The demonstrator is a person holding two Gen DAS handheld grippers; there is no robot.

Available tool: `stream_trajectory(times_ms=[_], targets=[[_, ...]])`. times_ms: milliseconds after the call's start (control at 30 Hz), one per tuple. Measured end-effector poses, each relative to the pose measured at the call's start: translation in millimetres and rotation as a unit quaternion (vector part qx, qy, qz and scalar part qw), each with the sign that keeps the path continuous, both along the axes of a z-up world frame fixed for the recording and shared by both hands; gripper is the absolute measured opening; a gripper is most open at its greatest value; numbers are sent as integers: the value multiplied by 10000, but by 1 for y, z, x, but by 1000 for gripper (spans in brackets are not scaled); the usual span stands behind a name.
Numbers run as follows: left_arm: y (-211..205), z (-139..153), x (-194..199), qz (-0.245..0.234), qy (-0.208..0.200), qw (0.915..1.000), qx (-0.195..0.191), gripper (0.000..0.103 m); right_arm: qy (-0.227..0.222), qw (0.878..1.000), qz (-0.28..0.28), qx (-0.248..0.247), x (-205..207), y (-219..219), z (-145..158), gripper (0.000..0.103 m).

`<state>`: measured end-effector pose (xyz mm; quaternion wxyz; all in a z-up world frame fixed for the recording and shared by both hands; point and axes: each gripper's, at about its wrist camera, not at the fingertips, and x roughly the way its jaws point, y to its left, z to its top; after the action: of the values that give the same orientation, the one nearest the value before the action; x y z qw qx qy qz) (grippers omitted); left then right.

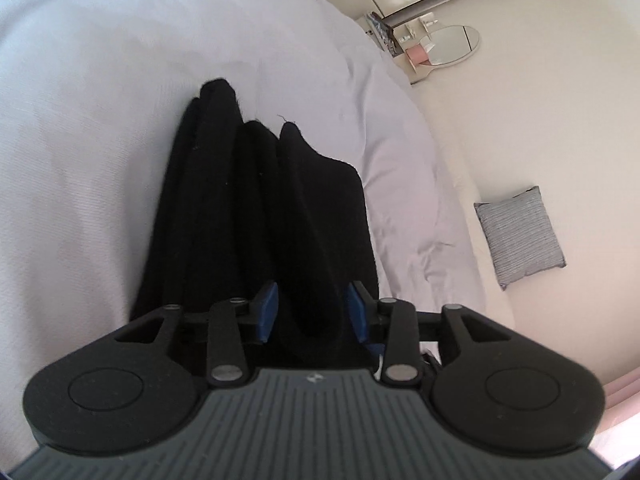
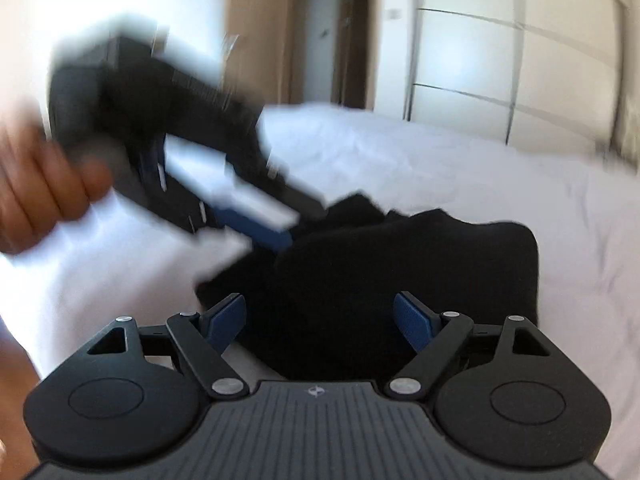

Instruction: Fold clothes

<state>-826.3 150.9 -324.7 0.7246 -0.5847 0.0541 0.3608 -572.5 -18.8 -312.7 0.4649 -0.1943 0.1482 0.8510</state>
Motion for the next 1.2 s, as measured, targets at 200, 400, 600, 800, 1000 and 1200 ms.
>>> stream_trajectory(times_ms=[200,400,600,800,1000,1200], targets=[[20,-31,1,222,-820,9950,-523,45,2219,9513,-1931,-920,107,32,10,64],[25,-35,-1,386,-703,9951,-574,46,3348,8929,-2296,-1950,136,49,-40,55],[23,-34,-3,239,-187,9980,-552,49,3503,8859,-2259,-2036,139,57,-47,56],[39,-29,16,-104,-287,9985,-445,61,3708,8750,-2259,-2141,141,81,-63,56],[61,-33,36,-362,-435,9976,-393,62,3734,8729,-2264,-2176,140,82,-65,56],[52,-38,31,-355,-45,9988,-347,46,3905,8593,-2326,-2347,142,90,-73,57]])
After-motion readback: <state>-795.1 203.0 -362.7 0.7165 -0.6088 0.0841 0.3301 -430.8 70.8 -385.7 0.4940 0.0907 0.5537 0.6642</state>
